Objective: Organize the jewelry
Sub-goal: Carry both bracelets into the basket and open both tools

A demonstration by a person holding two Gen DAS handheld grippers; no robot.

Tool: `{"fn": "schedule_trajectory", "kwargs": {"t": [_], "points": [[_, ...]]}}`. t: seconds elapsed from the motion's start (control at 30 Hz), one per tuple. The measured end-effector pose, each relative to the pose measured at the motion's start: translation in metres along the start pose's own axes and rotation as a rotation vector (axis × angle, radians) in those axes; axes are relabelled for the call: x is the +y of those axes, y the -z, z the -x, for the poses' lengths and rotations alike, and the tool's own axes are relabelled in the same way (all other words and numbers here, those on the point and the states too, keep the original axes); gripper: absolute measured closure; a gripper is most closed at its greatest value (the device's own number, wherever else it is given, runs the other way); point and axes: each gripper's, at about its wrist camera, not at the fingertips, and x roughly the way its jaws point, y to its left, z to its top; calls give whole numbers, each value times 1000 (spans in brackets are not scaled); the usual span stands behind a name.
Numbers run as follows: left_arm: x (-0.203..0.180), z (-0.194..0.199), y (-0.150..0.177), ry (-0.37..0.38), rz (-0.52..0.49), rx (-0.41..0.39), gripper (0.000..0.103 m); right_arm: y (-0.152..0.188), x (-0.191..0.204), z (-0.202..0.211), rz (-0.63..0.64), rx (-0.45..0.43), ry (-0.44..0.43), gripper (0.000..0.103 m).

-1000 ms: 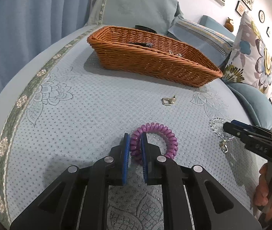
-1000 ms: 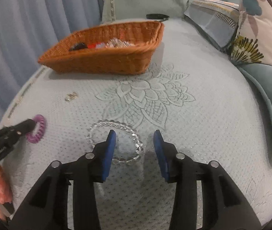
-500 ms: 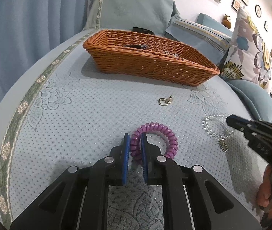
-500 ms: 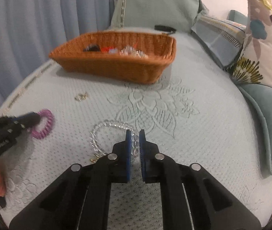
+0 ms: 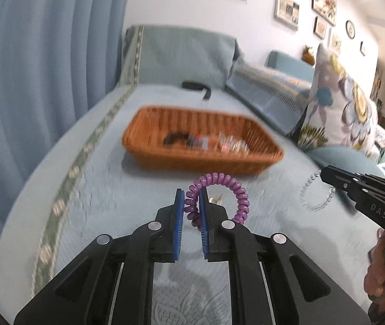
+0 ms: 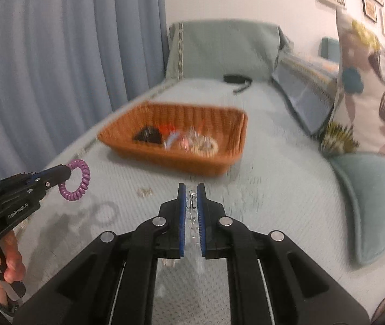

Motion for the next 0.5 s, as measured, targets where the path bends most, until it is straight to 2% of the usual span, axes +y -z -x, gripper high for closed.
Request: {"fn": "schedule_trajectory", "kwargs": {"t": [0.17,0.3,0.5], "points": [[-9,0,-42,7,-23,-68,94,-46,4,6,37,-88,1,97],[-10,-15,-71,7,-27,-120,94,-83,5,-11,44,-134,7,97],[2,-65,-93,5,8,-139,94,-109,-1,-65,22,-104,24,97]]}}
